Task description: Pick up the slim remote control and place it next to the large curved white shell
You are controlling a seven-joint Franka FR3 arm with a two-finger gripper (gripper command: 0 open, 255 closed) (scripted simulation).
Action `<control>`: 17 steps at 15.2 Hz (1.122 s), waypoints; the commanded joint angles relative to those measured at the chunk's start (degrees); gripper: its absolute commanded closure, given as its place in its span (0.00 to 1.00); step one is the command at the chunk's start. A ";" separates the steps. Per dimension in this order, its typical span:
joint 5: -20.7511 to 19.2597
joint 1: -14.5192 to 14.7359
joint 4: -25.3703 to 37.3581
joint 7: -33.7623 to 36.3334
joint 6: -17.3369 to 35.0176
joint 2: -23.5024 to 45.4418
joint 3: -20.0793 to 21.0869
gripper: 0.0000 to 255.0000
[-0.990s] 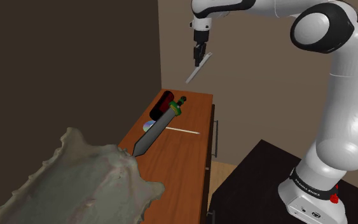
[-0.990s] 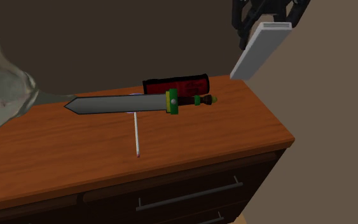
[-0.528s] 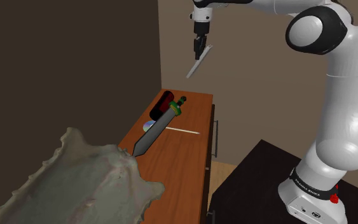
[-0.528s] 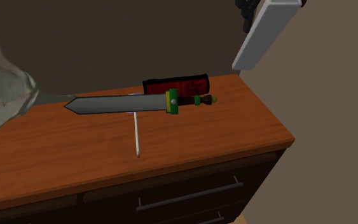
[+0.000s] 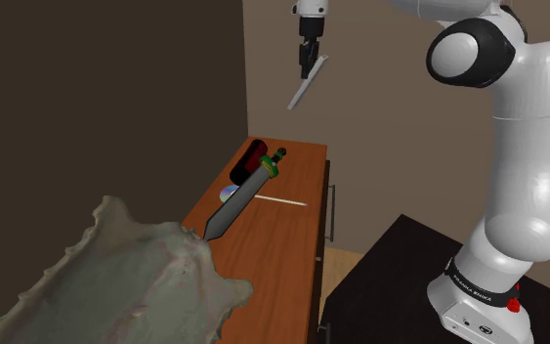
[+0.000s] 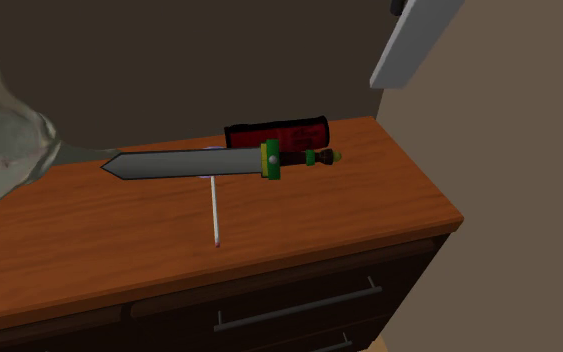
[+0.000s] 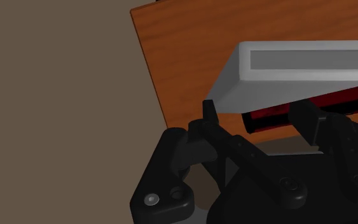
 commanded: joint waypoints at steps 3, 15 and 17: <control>-0.55 1.89 -3.91 2.18 0.59 -3.33 0.56 1.00; -2.45 11.40 -25.13 17.02 6.19 -18.89 6.45 1.00; -2.48 12.78 -26.99 19.63 6.52 -20.39 7.68 1.00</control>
